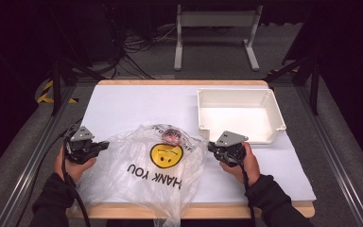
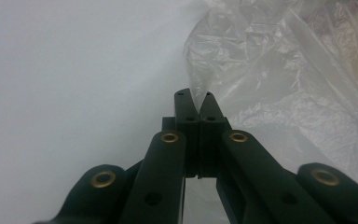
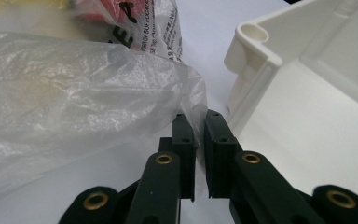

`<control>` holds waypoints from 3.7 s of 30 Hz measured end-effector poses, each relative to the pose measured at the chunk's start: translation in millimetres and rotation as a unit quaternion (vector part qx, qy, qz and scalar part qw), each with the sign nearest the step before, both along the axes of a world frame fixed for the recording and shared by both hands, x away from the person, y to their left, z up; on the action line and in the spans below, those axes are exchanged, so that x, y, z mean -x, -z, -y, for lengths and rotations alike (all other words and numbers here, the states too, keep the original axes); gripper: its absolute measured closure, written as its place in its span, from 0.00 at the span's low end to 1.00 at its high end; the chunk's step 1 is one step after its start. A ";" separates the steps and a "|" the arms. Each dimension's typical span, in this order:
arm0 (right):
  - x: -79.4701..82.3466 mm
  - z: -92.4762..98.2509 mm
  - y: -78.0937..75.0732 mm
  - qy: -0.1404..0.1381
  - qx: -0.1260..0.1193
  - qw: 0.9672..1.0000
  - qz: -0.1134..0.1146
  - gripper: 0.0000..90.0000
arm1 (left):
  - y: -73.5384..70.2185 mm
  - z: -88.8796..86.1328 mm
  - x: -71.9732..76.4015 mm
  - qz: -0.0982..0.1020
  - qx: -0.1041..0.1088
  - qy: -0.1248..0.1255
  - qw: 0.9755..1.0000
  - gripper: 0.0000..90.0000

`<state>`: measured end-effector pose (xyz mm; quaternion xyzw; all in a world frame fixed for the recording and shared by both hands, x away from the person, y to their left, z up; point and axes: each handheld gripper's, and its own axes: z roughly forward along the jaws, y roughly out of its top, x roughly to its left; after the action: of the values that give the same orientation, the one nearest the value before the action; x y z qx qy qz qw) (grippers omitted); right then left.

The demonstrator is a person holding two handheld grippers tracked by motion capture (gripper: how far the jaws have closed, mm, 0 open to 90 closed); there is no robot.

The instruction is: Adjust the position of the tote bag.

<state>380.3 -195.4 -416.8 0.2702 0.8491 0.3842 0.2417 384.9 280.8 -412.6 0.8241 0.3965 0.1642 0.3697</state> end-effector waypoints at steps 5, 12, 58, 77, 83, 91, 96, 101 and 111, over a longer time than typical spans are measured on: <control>-5.8 -3.2 -0.7 0.007 0.001 1.000 0.005 0.89 | 1.2 -12.5 8.0 0.006 0.008 -0.013 1.000 1.00; 1.9 10.1 -5.6 0.006 -0.037 0.999 -0.009 0.68 | 4.5 -13.2 13.8 0.023 0.028 0.011 0.999 0.91; 43.9 -57.5 32.8 -0.142 0.008 0.986 -0.085 0.42 | 31.6 22.7 14.4 -0.030 -0.025 0.100 0.994 0.95; 34.2 -26.9 14.7 -0.091 -0.013 0.993 -0.069 1.00 | 25.5 19.6 18.5 -0.005 0.004 0.092 0.996 0.95; 25.8 1.2 4.5 -0.045 -0.026 0.997 -0.052 1.00 | 20.4 24.8 24.1 0.010 0.006 0.096 0.995 0.95; 15.4 22.5 2.7 -0.011 -0.026 0.998 -0.056 1.00 | 17.0 20.8 36.0 0.020 0.028 0.086 0.996 0.95; 12.1 23.1 4.0 -0.009 -0.027 0.998 -0.059 1.00 | 19.3 17.9 40.2 0.022 0.029 0.070 0.997 0.91; 14.9 19.9 1.4 -0.027 -0.036 0.998 -0.049 0.97 | 17.3 16.4 42.7 0.034 0.040 0.073 0.996 0.84; 24.4 14.7 -11.3 -0.037 -0.052 0.997 -0.033 0.69 | 3.8 25.7 59.5 0.076 0.062 0.067 0.993 0.49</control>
<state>355.8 -210.1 -405.5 0.2630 0.8449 0.4276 0.1848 325.4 255.1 -416.4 0.8093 0.3200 0.1763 0.4599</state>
